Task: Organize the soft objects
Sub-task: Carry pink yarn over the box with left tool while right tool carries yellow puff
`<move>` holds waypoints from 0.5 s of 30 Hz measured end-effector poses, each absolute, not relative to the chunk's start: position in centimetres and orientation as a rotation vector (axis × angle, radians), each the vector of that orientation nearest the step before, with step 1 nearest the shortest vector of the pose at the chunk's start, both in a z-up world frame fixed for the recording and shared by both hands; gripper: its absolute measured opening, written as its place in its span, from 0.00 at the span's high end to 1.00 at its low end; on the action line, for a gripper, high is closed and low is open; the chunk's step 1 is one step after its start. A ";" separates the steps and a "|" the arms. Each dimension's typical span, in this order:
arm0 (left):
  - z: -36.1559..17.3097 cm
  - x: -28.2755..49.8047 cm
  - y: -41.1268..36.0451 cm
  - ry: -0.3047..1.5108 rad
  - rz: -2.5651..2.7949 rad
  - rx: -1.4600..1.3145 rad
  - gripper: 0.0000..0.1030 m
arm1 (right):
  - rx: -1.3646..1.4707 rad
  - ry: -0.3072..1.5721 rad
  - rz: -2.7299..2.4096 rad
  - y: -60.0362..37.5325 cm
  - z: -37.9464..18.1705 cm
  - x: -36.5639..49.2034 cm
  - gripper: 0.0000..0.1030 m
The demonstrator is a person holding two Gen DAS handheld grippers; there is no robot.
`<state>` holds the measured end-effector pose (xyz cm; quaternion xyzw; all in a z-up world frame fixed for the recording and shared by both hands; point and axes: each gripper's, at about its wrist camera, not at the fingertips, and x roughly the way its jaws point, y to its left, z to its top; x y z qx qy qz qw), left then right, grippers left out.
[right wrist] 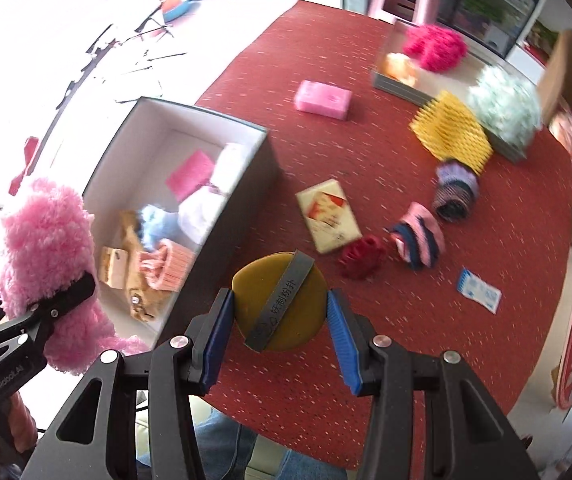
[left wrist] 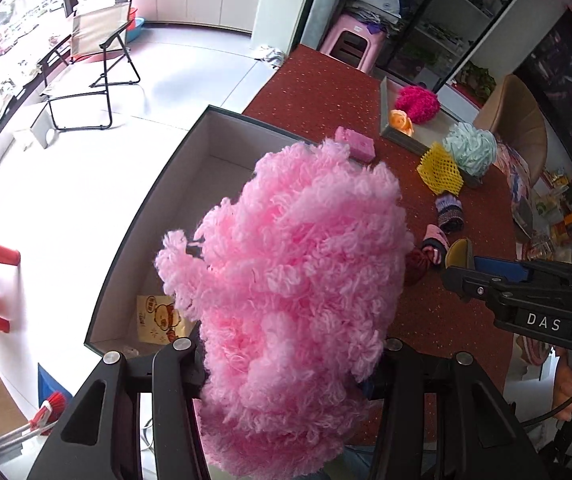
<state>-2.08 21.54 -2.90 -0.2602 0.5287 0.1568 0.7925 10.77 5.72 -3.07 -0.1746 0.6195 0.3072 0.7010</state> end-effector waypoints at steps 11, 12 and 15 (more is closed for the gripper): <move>-4.4 -4.1 25.0 1.144 0.492 -0.623 0.50 | -0.480 1.352 0.816 12.5 -2.8 9.4 0.51; -4.4 -4.2 25.2 1.144 0.497 -0.628 0.50 | -0.484 1.351 0.824 13.0 -2.7 9.3 0.51; -4.7 -4.4 25.5 1.145 0.508 -0.636 0.50 | -0.499 1.346 0.845 14.3 -2.6 9.0 0.51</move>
